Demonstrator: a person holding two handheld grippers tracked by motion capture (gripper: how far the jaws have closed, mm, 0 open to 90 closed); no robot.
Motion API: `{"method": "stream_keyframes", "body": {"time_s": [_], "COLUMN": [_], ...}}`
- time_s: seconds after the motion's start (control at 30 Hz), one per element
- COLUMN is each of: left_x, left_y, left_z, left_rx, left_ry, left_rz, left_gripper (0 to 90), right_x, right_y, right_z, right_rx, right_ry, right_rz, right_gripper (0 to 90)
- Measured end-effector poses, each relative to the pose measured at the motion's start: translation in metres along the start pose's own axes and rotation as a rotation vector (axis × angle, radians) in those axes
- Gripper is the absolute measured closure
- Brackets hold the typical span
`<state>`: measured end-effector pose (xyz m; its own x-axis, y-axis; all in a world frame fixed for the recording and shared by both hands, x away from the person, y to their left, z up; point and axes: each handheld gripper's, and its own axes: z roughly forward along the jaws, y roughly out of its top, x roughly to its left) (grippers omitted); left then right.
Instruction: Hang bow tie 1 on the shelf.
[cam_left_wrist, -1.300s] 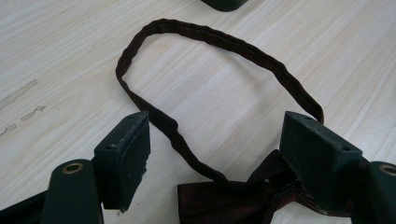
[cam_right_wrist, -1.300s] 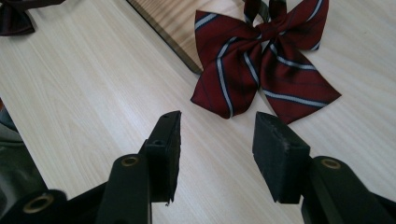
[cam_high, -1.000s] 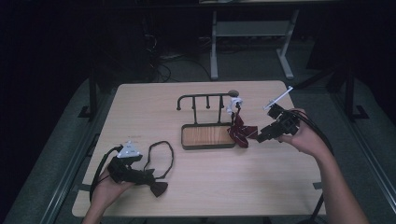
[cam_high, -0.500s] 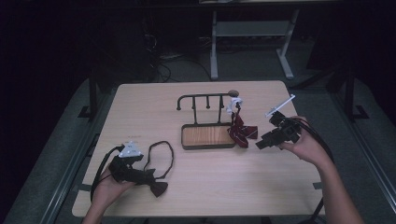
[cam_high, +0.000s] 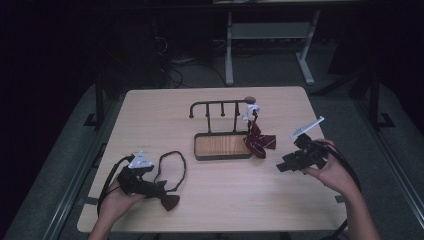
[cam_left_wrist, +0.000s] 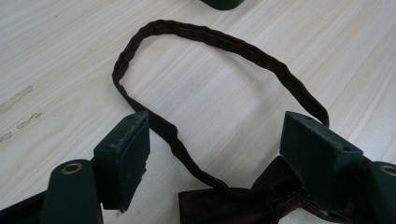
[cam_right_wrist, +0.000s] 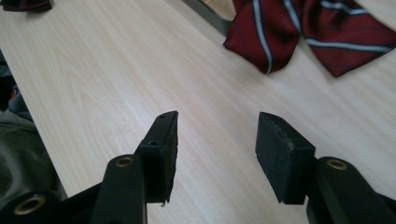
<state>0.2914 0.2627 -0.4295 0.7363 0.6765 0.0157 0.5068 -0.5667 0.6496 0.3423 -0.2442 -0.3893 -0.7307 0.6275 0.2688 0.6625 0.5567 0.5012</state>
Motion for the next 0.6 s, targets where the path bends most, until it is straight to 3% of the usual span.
{"method": "stream_keyframes", "body": {"time_s": [0.23,0.6], "left_x": [0.000,0.000], "left_y": [0.000,0.000], "left_z": [0.000,-0.001], "left_rx": [0.002,0.007], "left_ry": [0.003,0.009], "left_rz": [0.004,0.009], "left_gripper": [24.9,24.9], "right_x": [0.000,-0.003], "right_y": [-0.019,-0.035], "right_z": [0.005,0.012], "right_rx": [-0.020,-0.041], "right_ry": [-0.002,-0.009], "right_rz": [0.020,0.041], "right_gripper": [46.8,44.7]}}
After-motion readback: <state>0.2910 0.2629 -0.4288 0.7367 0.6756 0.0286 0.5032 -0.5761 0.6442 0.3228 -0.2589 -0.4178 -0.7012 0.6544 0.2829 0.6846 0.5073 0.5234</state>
